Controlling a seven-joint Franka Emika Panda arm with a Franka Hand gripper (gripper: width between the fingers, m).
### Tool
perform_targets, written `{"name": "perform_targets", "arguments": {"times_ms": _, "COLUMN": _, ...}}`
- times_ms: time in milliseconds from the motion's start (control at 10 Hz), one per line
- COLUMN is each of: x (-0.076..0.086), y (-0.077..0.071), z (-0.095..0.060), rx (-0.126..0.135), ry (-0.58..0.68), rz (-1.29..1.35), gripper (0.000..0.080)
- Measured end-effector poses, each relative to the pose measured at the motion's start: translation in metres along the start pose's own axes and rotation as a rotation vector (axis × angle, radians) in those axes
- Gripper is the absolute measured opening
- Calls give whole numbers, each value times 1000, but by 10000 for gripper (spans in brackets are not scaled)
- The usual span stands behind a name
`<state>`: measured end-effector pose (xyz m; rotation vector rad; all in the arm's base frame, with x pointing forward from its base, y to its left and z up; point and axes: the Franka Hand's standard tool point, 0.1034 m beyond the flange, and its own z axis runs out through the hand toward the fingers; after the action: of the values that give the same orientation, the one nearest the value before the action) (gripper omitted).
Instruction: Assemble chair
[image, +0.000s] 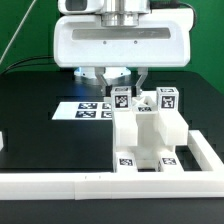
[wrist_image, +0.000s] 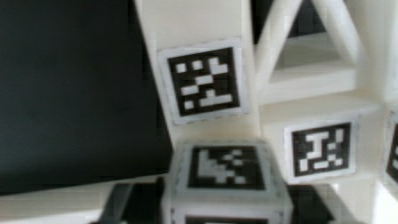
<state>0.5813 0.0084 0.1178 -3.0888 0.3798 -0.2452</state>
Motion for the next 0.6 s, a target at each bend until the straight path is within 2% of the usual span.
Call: {"name": "perform_targets", "arguments": {"times_ms": 600, "x": -1, "y": -6, "z": 0, "rx": -3, "ry": -19, "rz": 495, "gripper": 284}}
